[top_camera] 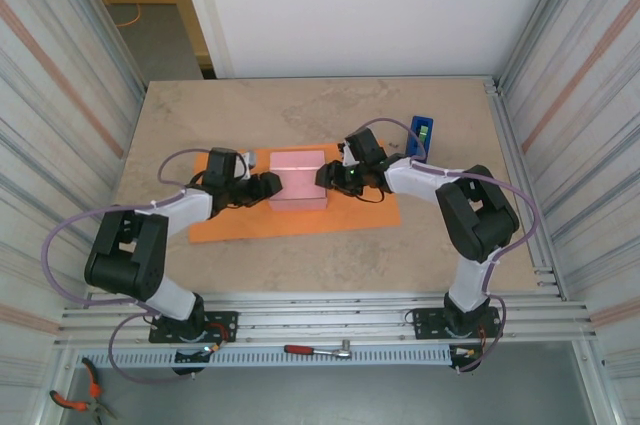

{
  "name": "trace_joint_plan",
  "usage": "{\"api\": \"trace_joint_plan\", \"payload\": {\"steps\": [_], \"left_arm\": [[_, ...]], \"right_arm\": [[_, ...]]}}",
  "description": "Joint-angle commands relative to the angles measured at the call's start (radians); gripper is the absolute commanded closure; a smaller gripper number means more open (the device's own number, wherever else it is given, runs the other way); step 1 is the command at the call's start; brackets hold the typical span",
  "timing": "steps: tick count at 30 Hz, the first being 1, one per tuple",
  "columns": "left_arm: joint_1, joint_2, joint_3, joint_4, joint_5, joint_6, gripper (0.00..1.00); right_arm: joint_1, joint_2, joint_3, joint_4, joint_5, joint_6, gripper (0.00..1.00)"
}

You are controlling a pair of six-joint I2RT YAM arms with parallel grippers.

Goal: Wrap the gift box in paper

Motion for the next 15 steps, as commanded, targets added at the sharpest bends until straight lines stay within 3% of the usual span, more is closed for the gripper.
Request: {"api": "trace_joint_plan", "payload": {"steps": [1, 7, 15], "left_arm": [[-0.020, 0.000, 0.028, 0.030, 0.031, 0.004, 0.46], [-0.053, -0.034, 0.033, 0.016, 0.020, -0.009, 0.47], [-0.065, -0.094, -0.006, 0.013, -0.003, -0.024, 0.46]], "right_arm": [[0.006, 0.005, 0.021, 0.020, -0.028, 0.012, 0.56], [0.014, -0.035, 0.011, 0.020, -0.026, 0.014, 0.64], [0.026, -0.085, -0.047, 0.047, -0.017, 0.035, 0.64]]}}
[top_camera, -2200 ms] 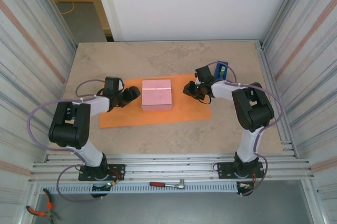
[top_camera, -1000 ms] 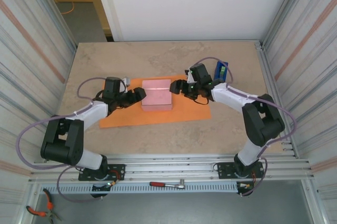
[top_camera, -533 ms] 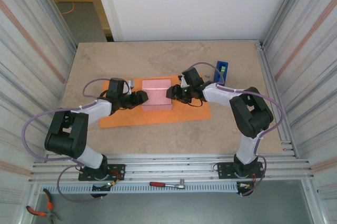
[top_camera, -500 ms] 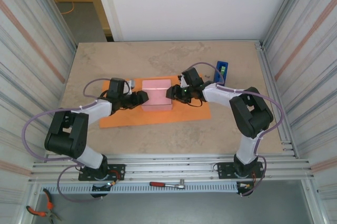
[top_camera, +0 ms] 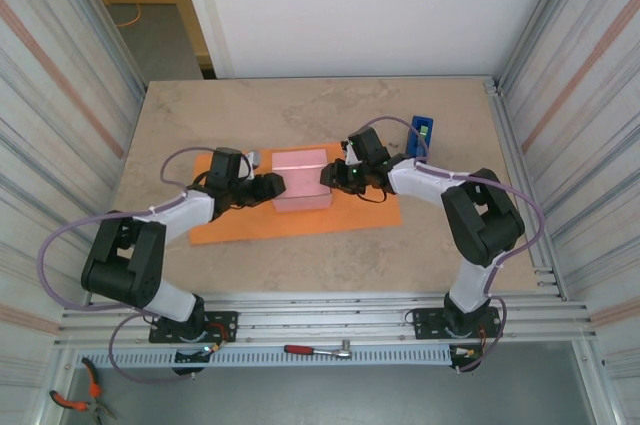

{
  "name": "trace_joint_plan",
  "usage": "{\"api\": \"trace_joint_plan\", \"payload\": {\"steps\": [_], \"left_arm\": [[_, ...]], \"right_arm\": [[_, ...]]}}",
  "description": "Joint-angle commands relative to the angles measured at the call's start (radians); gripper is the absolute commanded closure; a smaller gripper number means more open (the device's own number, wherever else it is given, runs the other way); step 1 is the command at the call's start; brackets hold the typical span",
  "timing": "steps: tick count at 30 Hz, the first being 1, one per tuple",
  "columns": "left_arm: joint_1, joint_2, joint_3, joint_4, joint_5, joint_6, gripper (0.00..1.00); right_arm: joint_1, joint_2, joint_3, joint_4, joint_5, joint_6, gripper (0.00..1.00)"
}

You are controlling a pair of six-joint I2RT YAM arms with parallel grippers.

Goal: Wrap the gift box in paper

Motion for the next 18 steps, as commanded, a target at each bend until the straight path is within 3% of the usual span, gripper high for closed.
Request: {"api": "trace_joint_plan", "payload": {"steps": [1, 18], "left_arm": [[-0.021, -0.050, -0.011, 0.032, 0.037, -0.013, 0.46], [-0.023, -0.022, -0.071, 0.049, 0.003, 0.006, 0.45]], "right_arm": [[0.029, -0.045, -0.029, 0.047, -0.042, 0.029, 0.64], [0.034, -0.041, -0.084, 0.076, -0.016, 0.054, 0.62]]}}
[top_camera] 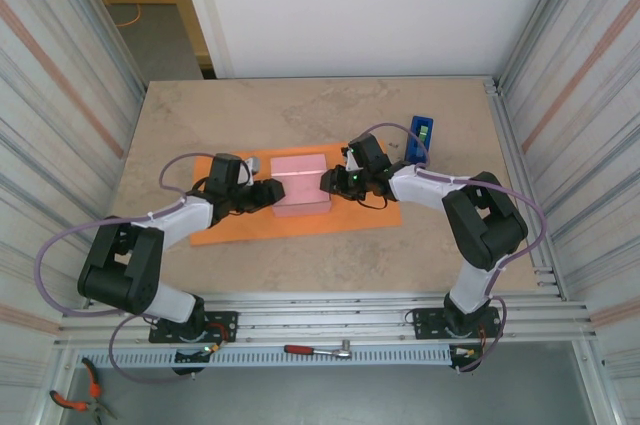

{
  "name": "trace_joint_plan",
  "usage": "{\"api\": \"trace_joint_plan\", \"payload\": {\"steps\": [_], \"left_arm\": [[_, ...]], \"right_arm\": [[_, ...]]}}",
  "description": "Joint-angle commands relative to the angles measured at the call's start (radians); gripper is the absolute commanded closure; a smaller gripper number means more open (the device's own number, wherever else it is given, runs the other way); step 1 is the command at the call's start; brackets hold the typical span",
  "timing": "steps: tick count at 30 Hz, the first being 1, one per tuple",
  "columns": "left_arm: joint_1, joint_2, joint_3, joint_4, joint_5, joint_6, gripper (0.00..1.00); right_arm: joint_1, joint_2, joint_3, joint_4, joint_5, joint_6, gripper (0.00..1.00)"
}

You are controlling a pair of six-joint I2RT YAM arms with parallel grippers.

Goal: Wrap the gift box in paper

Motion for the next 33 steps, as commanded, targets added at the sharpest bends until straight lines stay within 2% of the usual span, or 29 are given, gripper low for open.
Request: {"api": "trace_joint_plan", "payload": {"steps": [1, 4, 6, 10, 13, 19, 27, 31, 33], "left_arm": [[-0.016, 0.005, -0.020, 0.041, 0.008, 0.013, 0.44], [-0.016, 0.003, -0.023, 0.034, -0.002, 0.018, 0.42], [-0.016, -0.003, -0.022, 0.029, -0.010, 0.020, 0.39], [-0.014, -0.023, -0.005, 0.005, -0.026, 0.030, 0.33], [-0.014, -0.036, 0.007, 0.000, -0.030, 0.033, 0.31], [-0.014, -0.015, 0.040, -0.001, -0.022, 0.041, 0.31], [-0.013, 0.034, 0.070, 0.009, -0.010, 0.044, 0.32], [-0.013, 0.059, 0.081, 0.014, 0.000, 0.047, 0.34], [-0.013, 0.070, 0.086, 0.021, 0.005, 0.048, 0.35]], "right_arm": [[0.017, -0.020, -0.019, 0.022, -0.015, 0.027, 0.60], [0.014, -0.027, -0.020, 0.016, -0.009, 0.027, 0.51], [0.010, -0.043, -0.025, 0.005, -0.003, 0.023, 0.41], [-0.016, -0.105, -0.053, -0.020, 0.022, 0.016, 0.30], [-0.053, -0.161, -0.095, -0.034, 0.037, 0.012, 0.27], [-0.090, -0.177, -0.107, -0.028, -0.002, 0.008, 0.27], [-0.045, -0.074, -0.017, -0.012, -0.036, 0.010, 0.31], [-0.030, -0.021, 0.014, 0.004, -0.048, 0.017, 0.38], [-0.027, -0.002, 0.026, 0.009, -0.054, 0.020, 0.46]]}}
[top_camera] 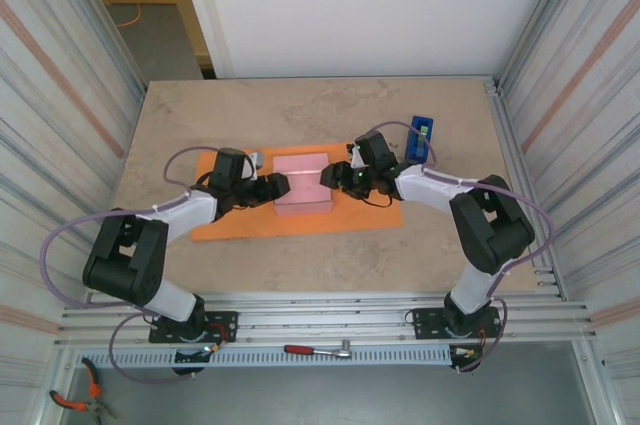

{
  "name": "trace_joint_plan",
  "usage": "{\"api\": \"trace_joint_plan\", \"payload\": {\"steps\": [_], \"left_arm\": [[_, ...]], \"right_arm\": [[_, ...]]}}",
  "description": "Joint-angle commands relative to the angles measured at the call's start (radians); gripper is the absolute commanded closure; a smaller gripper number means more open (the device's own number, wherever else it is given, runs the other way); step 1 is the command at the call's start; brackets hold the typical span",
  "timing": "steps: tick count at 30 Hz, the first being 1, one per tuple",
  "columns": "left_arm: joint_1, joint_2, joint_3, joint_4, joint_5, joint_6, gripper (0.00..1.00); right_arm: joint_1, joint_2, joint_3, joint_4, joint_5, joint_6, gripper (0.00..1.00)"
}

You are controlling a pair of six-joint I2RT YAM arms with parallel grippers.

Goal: Wrap the gift box in paper

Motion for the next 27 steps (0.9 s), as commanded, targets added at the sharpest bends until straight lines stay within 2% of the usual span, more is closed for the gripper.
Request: {"api": "trace_joint_plan", "payload": {"steps": [1, 5, 8, 27], "left_arm": [[0.000, 0.020, 0.033, 0.013, 0.016, 0.024, 0.36], [0.000, 0.038, 0.055, 0.015, 0.029, 0.027, 0.39], [-0.001, 0.042, 0.076, 0.012, 0.032, 0.029, 0.41], [-0.001, 0.106, 0.126, -0.012, 0.024, 0.066, 0.41]], "right_arm": [[0.005, 0.038, 0.038, 0.017, -0.030, 0.005, 0.50], [0.003, 0.054, 0.056, 0.021, -0.036, 0.009, 0.64], [0.002, 0.052, 0.071, 0.020, -0.037, 0.010, 0.69], [-0.005, 0.062, 0.050, 0.028, -0.024, 0.026, 0.70]]}}
